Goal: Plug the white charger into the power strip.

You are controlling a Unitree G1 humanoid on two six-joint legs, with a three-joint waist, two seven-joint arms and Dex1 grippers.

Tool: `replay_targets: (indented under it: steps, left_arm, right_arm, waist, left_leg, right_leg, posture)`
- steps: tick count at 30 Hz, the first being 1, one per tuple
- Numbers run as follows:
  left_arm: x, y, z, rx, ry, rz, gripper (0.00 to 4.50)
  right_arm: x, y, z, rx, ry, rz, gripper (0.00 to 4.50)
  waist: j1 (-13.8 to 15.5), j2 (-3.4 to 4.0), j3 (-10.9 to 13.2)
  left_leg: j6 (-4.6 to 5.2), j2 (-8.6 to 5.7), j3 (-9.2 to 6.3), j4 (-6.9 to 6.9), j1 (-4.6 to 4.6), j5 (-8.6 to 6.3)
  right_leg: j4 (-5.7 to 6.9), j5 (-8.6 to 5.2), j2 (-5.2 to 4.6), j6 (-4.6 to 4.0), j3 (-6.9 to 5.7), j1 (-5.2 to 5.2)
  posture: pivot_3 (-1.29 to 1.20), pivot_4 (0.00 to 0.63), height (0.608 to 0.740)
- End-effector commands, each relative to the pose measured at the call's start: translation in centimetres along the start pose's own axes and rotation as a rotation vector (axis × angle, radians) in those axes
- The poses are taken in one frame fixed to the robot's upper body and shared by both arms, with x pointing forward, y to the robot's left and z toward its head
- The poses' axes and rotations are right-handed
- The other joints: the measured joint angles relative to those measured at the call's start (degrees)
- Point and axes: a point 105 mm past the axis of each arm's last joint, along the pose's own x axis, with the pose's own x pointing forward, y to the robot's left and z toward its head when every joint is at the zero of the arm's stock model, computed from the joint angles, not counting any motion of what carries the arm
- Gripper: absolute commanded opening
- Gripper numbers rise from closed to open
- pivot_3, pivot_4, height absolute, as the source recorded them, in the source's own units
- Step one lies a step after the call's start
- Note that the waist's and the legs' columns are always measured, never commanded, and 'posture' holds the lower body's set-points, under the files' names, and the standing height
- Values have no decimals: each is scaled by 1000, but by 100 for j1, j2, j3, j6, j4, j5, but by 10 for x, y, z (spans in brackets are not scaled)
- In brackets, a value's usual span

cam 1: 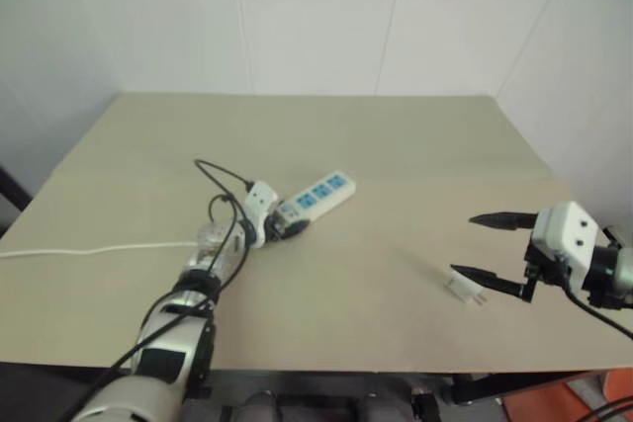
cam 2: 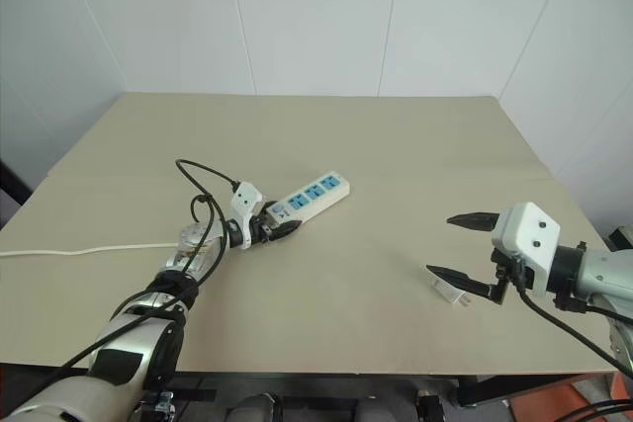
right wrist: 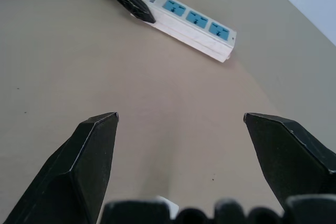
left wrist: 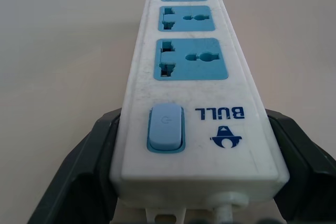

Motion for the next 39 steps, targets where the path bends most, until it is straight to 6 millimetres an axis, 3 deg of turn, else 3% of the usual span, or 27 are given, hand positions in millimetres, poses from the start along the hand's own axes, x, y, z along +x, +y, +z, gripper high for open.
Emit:
replay_targets:
  steps: [1,6,12,23,26,31,39]
  left_arm:
    - [-15,-19,21,71,-49,-206,3307]
    - [-44,-47,27,136,-8,-426,3307]
    - [-55,-68,19,207,61,-533,3307]
    - [-42,-83,14,229,25,-529,3307]
    - [-41,-86,13,210,22,-538,3307]
    - [-43,-91,-2,226,94,-567,3307]
    - [-38,-86,-14,244,143,-515,3307]
  right_arm:
    - [-6,-4,11,-39,-17,-28,4500]
    - [-4,-1,10,-30,-18,-18,4500]
    - [-2,2,10,-22,-23,-9,4500]
    - [-1,3,12,3,-42,-19,4500]
    - [2,-10,18,106,-85,-113,4500]
    - [8,-20,16,275,-1,-153,4500]
    - [17,-28,14,373,174,-164,4500]
  waist:
    - [-24,0,0]
    - [-67,0,1]
    - [-52,0,1]
    - [-41,0,1]
    - [-47,0,1]
    - [-55,1,1]
    - [-41,1,0]
  left_leg:
    - [0,0,0,0,-1,0]
    - [0,4,-1,0,-2,0]
    - [1,5,-1,6,-2,0]
    - [6,6,-3,29,-14,-4]
    - [7,6,-4,30,-14,-4]
    - [8,7,-2,31,-11,-4]
    - [9,9,-2,33,-13,-5]
  right_leg:
    - [0,6,0,-10,0,-1]
    - [2,11,1,-20,0,-3]
    - [2,0,1,-3,-1,-1]
    - [2,-1,1,-1,-4,0]
    - [3,0,1,-1,-3,0]
    - [6,11,1,-21,-1,-1]
    - [1,12,1,-23,-4,0]
  posture:
    - [0,150,740]
    - [0,150,740]
    - [0,150,740]
    - [0,150,740]
    - [0,150,740]
    - [0,150,740]
    - [0,150,740]
